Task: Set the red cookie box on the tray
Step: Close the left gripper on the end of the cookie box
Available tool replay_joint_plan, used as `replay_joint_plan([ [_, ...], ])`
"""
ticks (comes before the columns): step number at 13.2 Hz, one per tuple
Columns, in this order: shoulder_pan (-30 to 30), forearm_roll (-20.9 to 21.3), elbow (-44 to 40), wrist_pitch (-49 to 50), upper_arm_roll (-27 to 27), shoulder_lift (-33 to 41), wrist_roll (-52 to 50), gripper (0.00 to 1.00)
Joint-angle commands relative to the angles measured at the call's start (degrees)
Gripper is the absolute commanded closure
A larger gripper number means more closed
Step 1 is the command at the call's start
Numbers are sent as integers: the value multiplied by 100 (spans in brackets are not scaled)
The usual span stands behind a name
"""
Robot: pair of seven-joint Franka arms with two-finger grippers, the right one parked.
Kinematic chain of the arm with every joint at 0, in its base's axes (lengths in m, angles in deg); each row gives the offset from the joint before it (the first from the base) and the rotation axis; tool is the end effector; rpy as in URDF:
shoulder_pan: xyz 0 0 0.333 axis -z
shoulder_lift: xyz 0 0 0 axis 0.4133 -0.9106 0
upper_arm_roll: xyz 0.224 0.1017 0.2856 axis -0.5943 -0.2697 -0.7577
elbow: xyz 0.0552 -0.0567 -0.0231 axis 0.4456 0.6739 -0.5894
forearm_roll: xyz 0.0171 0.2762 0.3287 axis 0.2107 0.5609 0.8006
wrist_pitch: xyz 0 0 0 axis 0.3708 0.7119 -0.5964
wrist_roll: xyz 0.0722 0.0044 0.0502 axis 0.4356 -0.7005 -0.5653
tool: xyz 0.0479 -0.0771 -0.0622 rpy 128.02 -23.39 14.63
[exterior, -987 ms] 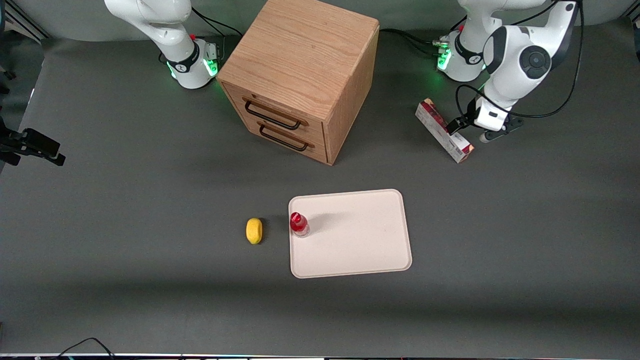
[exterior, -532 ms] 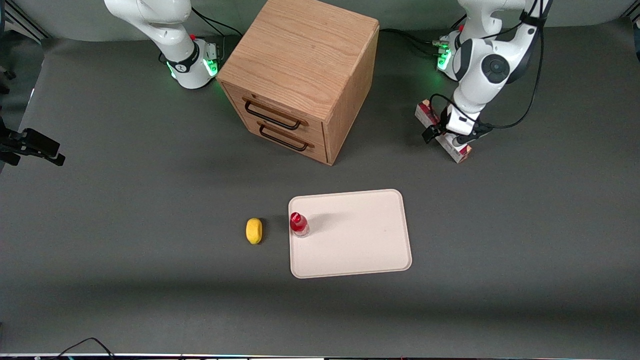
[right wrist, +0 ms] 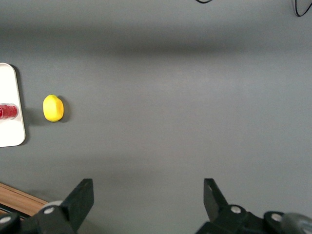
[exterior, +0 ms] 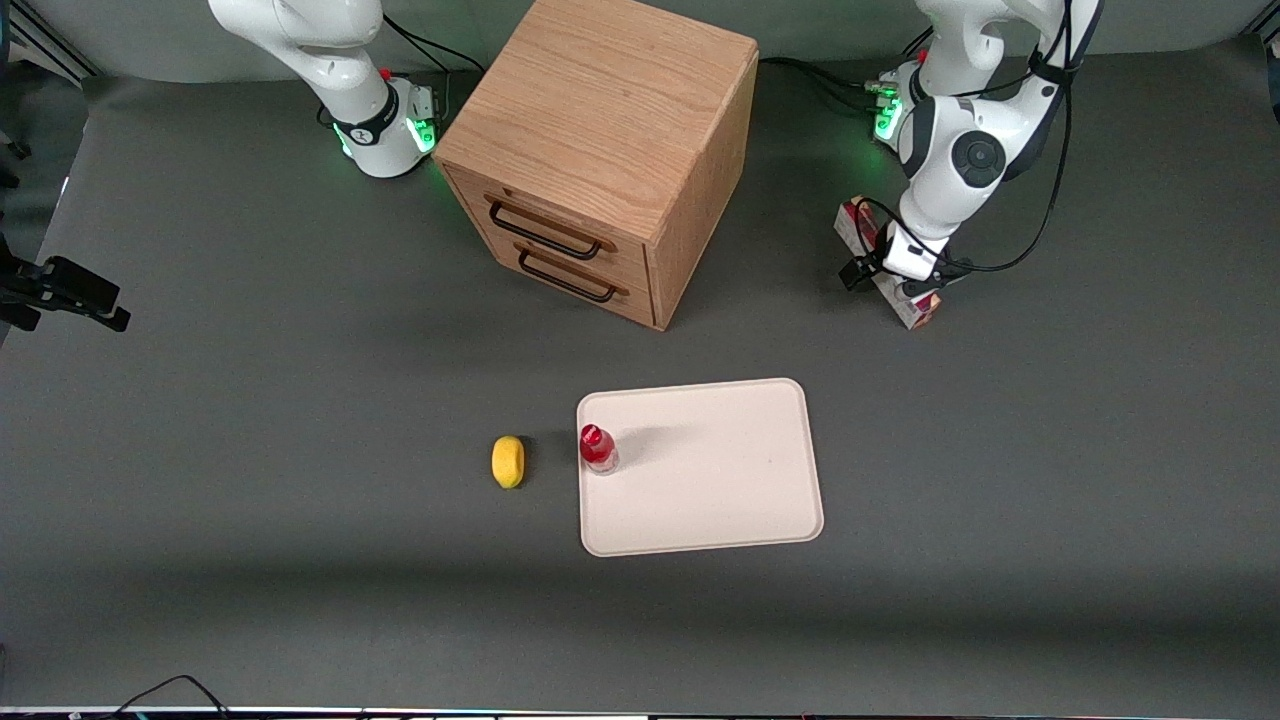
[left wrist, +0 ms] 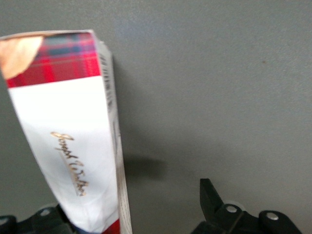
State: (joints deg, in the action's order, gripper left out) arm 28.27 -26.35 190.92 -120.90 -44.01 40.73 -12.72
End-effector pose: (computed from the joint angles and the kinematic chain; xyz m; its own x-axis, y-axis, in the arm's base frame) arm 0.3425 -0.1355 0.2185 0.9133 0.3989 -0.0821 0.4049 -0.9110 0.0785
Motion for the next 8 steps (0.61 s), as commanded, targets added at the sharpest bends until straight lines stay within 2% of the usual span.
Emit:
replay_joint_plan([
  [1,-16,-88,413,-140,18,326,181,6],
  [3,-16,-88,413,-140,18,326,181,90],
  [4,-34,-88,405,-140,1,326,181,100],
  [8,-87,-88,361,-140,-158,344,627,100],
])
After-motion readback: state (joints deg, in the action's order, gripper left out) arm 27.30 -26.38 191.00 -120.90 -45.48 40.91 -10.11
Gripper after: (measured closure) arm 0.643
